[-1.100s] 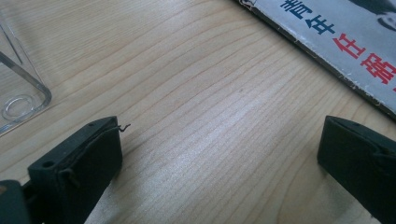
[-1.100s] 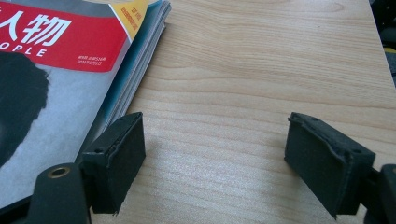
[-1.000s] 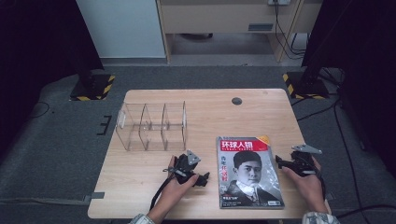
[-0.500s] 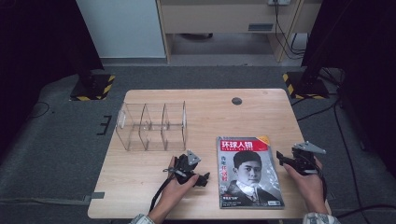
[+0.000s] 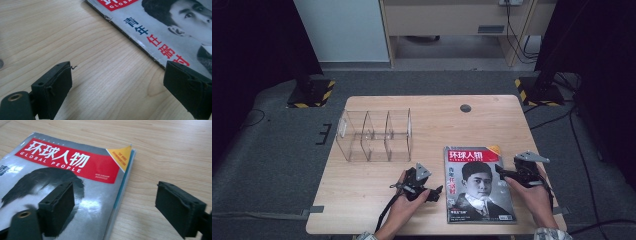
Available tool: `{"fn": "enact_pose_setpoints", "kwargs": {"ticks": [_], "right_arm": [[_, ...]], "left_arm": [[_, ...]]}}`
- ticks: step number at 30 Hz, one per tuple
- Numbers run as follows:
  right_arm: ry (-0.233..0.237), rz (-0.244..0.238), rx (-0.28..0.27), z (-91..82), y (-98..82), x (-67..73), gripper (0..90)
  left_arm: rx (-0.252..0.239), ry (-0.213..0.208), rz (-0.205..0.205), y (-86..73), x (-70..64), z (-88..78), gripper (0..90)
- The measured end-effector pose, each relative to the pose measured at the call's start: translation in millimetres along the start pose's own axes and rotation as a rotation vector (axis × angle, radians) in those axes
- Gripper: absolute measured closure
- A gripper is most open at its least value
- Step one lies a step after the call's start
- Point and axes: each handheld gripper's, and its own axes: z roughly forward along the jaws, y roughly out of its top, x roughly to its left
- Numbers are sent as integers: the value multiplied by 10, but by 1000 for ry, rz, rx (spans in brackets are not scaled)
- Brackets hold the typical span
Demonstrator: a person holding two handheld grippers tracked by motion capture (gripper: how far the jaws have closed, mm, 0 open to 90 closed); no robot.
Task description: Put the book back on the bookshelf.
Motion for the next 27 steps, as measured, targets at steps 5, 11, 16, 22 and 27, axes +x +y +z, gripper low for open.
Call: {"fn": "enact_pose_setpoints", "kwargs": {"ticks": [5,11,16,22,27], "right_arm": [[38,-18,8,34,-3,39,98],[54,-38,40,73,-29,66,164],[68,-47,65,104,-50,65,233],[75,-50,81,133,-74,74,244],[81,-54,95,157,-88,79,238]], "left_arm": [[-12,-23,16,20,-94,4,77],[-31,-50,43,53,-251,18,97],[-46,-67,66,72,-362,28,187],[-23,-101,94,50,-478,88,258],[12,-122,127,19,-545,156,271]]}}
